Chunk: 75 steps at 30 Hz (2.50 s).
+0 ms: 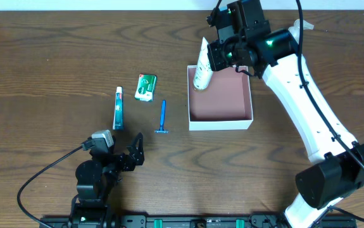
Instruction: Pack container
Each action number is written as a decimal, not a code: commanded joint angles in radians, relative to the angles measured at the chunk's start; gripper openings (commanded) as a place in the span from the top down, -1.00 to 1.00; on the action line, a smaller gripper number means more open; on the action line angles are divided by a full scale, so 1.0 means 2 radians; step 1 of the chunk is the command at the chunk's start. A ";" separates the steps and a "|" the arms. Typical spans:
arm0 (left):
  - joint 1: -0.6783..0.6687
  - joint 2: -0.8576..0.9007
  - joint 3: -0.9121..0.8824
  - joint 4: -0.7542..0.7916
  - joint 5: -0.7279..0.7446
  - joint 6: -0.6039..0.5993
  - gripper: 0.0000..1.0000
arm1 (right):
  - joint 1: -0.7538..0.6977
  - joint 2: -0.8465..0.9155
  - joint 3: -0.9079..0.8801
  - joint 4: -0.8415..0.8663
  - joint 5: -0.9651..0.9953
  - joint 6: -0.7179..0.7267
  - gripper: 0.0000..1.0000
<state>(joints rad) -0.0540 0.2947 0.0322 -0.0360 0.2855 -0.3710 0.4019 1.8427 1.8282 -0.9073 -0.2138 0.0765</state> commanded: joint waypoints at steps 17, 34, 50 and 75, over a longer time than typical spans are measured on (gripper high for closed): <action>0.002 -0.001 -0.008 -0.018 0.007 -0.004 -0.96 | 0.006 -0.004 -0.042 0.053 -0.011 0.016 0.96; 0.002 -0.001 -0.008 -0.018 0.007 -0.004 -0.96 | 0.012 -0.004 -0.064 0.091 -0.011 0.018 0.85; 0.002 -0.001 -0.008 -0.018 0.007 -0.004 -0.96 | 0.015 -0.004 -0.064 0.110 -0.014 0.022 0.77; 0.002 -0.001 -0.008 -0.018 0.007 -0.004 -0.96 | -0.175 -0.022 0.092 0.016 -0.013 0.047 -0.98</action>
<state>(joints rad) -0.0540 0.2947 0.0326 -0.0368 0.2855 -0.3714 0.0811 1.8061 2.0151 -0.8635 -0.2474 0.1692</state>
